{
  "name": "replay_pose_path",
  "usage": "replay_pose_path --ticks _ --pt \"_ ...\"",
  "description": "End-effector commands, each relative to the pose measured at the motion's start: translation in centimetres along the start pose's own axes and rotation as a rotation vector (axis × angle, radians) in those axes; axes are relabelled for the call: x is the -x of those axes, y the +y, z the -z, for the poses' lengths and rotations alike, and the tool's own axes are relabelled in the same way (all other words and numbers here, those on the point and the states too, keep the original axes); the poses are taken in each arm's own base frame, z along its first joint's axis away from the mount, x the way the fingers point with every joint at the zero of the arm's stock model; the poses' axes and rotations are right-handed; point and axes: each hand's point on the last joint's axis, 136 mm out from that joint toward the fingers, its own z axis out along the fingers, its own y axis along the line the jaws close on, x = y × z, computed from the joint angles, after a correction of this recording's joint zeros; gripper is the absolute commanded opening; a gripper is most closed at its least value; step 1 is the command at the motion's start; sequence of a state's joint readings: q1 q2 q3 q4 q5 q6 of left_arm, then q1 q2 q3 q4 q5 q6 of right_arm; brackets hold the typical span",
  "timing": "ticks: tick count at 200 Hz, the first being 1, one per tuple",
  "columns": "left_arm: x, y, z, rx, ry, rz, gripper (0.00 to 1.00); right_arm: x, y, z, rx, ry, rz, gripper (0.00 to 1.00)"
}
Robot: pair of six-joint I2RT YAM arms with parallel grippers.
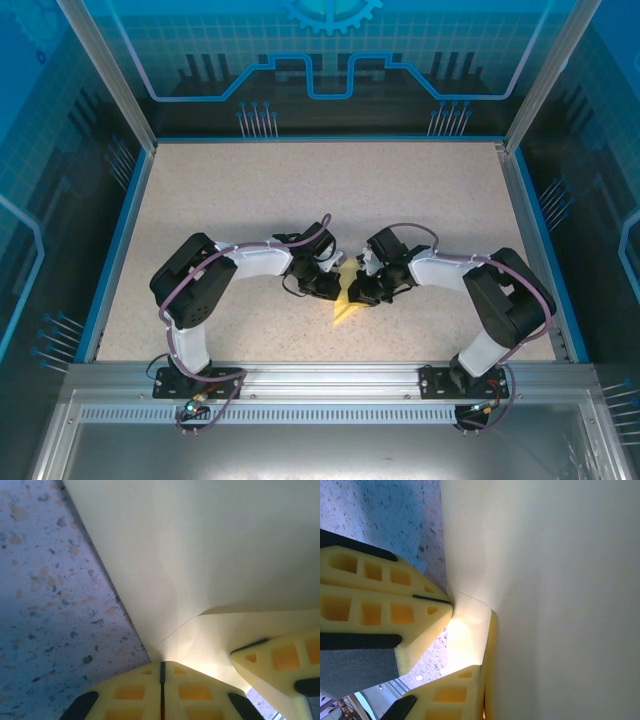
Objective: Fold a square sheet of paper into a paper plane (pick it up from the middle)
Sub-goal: Fourth fold the wing at the center of the table.
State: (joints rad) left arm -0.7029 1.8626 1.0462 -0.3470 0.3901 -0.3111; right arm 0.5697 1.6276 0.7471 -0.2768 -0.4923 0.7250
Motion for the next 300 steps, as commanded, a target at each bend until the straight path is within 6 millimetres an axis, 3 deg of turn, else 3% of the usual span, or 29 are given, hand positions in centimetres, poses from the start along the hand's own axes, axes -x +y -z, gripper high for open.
replay_pose_path --ticks 1,57,86,153,258,300 --pt "0.3 -0.4 0.0 -0.008 -0.017 -0.026 0.08 -0.1 0.0 -0.3 -0.03 0.018 0.014 0.1" --pt "1.4 -2.3 3.0 -0.023 -0.078 -0.042 0.15 -0.5 -0.4 -0.4 -0.042 0.028 0.01 0.09" --pt "0.9 -3.3 3.9 -0.066 -0.079 -0.026 0.15 -0.6 -0.4 -0.5 -0.037 0.032 0.009 0.09" --pt "-1.6 -3.7 1.5 -0.123 -0.021 0.026 0.08 -0.6 -0.3 -0.6 -0.026 0.035 0.006 0.09" --pt "-2.9 -1.1 -1.3 -0.052 0.03 0.043 0.04 -0.7 -0.1 -0.4 -0.012 0.035 0.009 0.1" --pt "-3.7 0.5 -1.8 0.018 0.049 0.043 0.03 -0.7 0.7 0.2 0.02 0.017 0.013 0.18"
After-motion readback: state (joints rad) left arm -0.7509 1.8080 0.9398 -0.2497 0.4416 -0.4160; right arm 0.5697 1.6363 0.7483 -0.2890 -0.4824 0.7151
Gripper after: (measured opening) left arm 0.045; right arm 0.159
